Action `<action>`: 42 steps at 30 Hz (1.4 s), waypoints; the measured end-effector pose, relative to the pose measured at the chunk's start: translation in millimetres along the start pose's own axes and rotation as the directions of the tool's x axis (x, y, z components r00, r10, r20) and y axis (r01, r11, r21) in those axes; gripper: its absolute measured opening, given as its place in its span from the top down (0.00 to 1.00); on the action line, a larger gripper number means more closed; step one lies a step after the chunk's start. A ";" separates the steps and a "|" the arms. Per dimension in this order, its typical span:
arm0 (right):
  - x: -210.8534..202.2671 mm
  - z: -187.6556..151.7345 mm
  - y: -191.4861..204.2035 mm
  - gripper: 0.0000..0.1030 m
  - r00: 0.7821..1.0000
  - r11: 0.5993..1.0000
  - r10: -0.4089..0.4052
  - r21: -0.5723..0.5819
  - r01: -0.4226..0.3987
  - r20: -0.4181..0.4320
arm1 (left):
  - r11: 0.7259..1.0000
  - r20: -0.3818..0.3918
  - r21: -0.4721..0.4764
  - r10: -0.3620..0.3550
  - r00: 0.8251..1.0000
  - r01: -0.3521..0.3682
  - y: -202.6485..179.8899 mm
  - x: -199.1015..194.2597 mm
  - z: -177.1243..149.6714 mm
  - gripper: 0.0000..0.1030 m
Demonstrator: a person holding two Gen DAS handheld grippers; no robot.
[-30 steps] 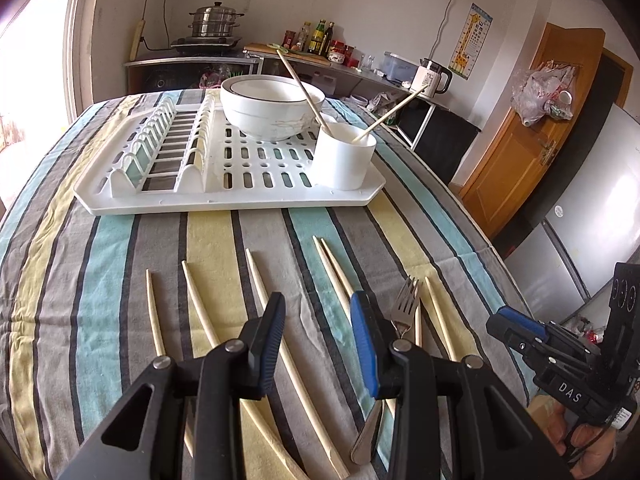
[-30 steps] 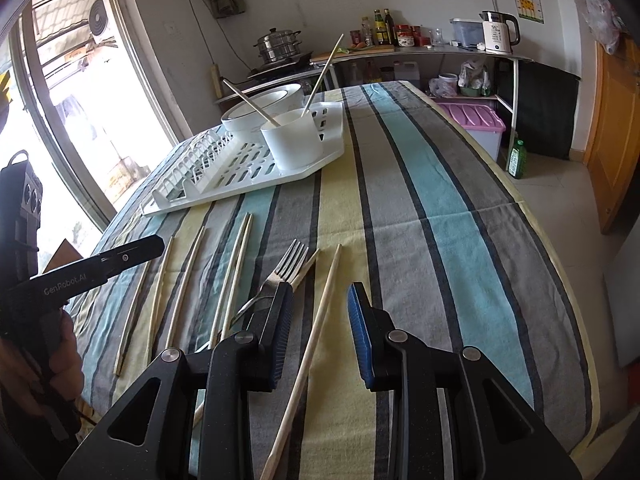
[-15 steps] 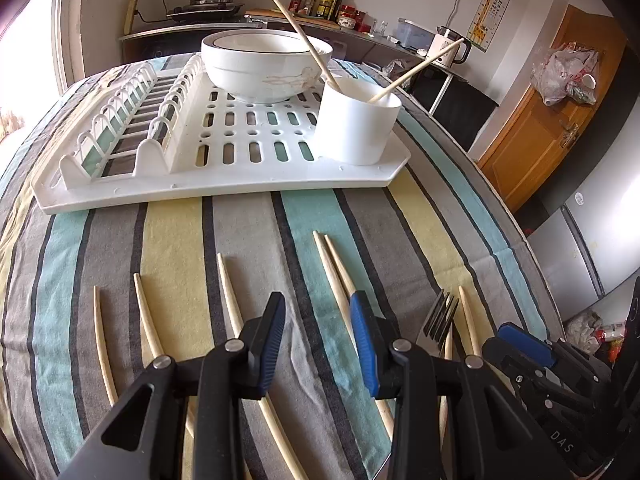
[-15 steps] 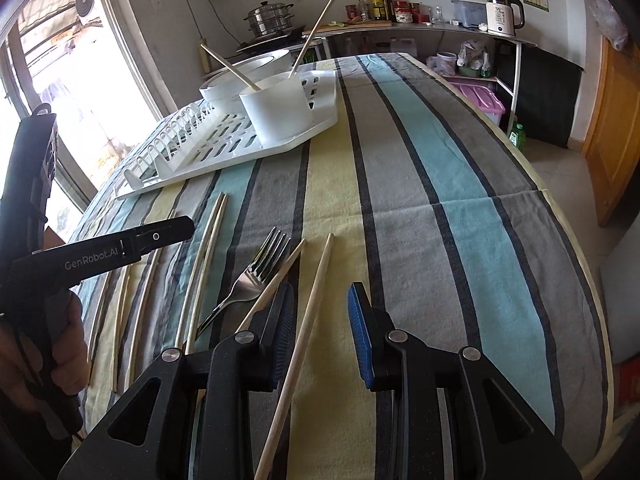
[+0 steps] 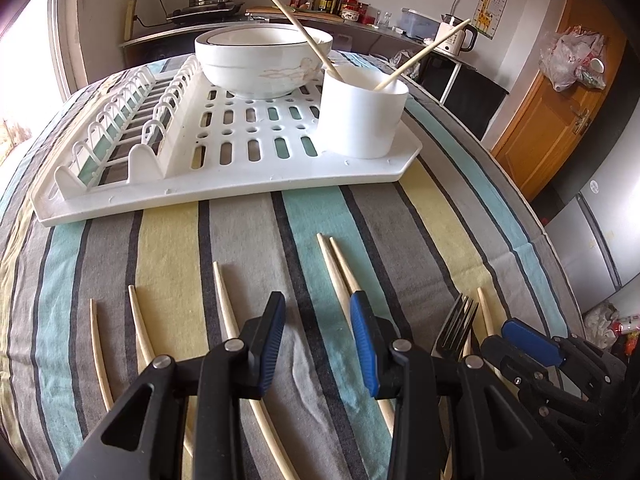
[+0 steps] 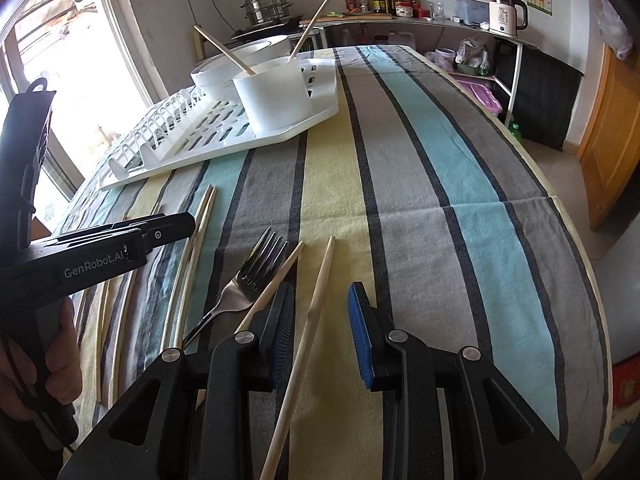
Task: Organize utensils
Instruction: 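Move both open tools back down to the chopsticks on the cloth, then close the left tool on a wooden chopstick while the right tool grasps another chopstick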
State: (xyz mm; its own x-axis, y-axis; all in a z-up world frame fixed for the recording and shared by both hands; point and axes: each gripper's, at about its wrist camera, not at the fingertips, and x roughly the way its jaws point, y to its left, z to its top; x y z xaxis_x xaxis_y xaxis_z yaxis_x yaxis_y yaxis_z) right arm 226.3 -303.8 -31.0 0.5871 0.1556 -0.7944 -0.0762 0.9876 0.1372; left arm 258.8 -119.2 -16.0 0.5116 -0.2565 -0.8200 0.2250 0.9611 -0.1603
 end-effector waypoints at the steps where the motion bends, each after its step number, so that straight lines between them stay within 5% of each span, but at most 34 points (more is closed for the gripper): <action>1: 0.2 0.0 0.8 0.72 1.000 1.000 -0.006 -0.005 0.006 -0.001 | 1.000 -0.002 0.004 0.010 1.000 -0.010 -1.7 1.0 1.2 0.65; 17: 3.1 5.2 -4.2 0.74 0.997 0.997 -0.071 -0.025 0.071 -0.012 | 0.985 -0.006 0.127 0.122 0.992 -0.121 -16.4 7.8 4.9 0.68; 25: 11.7 17.0 -4.2 0.75 0.994 0.993 -0.102 -0.058 0.099 -0.045 | 0.980 -0.017 0.171 0.104 0.994 -0.099 -22.0 10.6 9.5 0.89; 27: 12.7 18.4 -3.8 0.81 0.992 0.991 -0.115 -0.069 0.111 -0.047 | 0.980 -0.017 0.173 0.099 0.995 -0.095 -22.4 11.1 10.8 0.91; 29: 13.3 18.7 -2.4 0.92 0.993 0.991 -0.111 -0.078 0.107 -0.047 | 0.982 -0.017 0.171 0.089 0.996 -0.085 -21.1 11.3 11.5 0.92; 42: -5.4 26.6 -9.4 0.95 1.000 0.999 -0.028 -0.035 0.029 0.009 | 0.991 0.009 0.129 -0.026 1.000 0.025 -4.8 -4.7 15.8 0.93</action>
State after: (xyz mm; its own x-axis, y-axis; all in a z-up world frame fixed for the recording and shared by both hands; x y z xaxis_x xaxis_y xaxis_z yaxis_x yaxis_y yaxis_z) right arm 245.3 -314.5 -12.3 0.5962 0.1274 -0.7927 -0.0876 0.9918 0.0936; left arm 268.4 -124.2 -2.7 0.5129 -0.2827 -0.8106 0.3426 0.9332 -0.1086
